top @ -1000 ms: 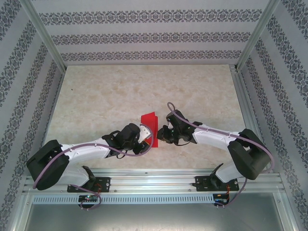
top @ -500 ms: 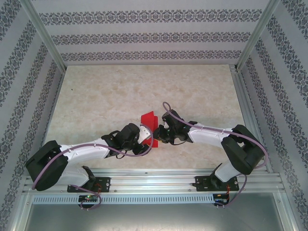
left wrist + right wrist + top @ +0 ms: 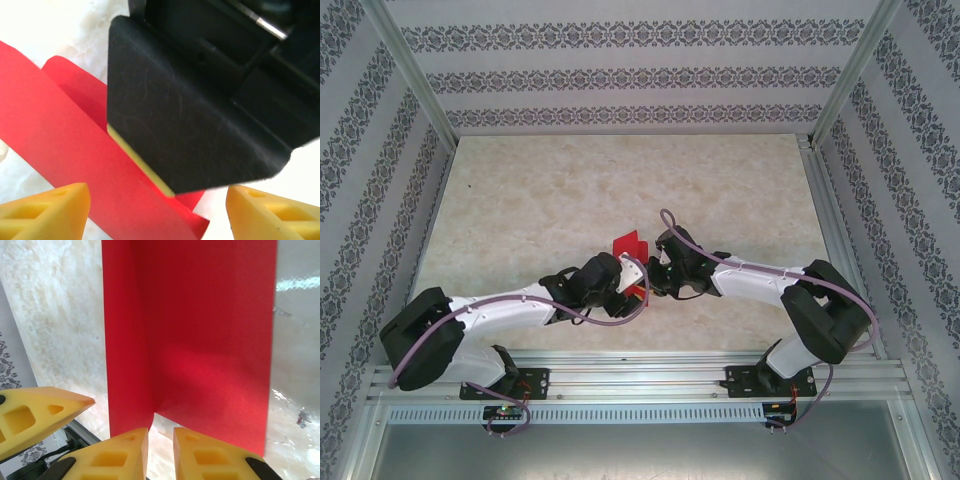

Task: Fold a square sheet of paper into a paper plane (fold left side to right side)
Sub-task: Fold the triangle a second time at the center of the table.

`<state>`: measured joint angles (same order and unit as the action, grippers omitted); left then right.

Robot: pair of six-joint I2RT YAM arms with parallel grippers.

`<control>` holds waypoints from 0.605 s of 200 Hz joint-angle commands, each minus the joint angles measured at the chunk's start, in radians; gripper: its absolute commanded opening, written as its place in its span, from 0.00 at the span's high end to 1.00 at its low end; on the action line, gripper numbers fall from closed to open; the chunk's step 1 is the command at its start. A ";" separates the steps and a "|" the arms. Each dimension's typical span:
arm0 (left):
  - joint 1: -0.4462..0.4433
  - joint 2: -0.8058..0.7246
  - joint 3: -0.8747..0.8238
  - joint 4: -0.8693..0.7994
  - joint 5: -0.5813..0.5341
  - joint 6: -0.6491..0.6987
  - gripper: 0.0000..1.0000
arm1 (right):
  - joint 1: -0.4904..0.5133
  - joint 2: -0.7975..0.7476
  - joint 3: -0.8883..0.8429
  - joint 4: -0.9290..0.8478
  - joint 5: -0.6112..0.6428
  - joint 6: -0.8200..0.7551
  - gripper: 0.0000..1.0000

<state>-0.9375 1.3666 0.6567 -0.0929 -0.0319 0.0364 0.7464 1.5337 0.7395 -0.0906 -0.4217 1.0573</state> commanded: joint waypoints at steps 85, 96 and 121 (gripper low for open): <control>-0.029 0.026 0.038 -0.066 -0.065 -0.018 0.73 | -0.002 -0.036 0.024 -0.057 0.010 -0.039 0.79; -0.028 0.016 0.033 -0.073 -0.052 -0.028 0.75 | -0.009 -0.040 0.026 -0.075 0.015 -0.054 0.78; -0.013 -0.007 0.024 -0.086 -0.010 -0.048 0.78 | -0.018 -0.047 0.026 -0.123 0.034 -0.094 0.78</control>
<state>-0.9531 1.3968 0.6838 -0.1390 -0.0868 0.0208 0.7406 1.5219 0.7399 -0.1574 -0.4187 1.0222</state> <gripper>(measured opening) 0.230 0.219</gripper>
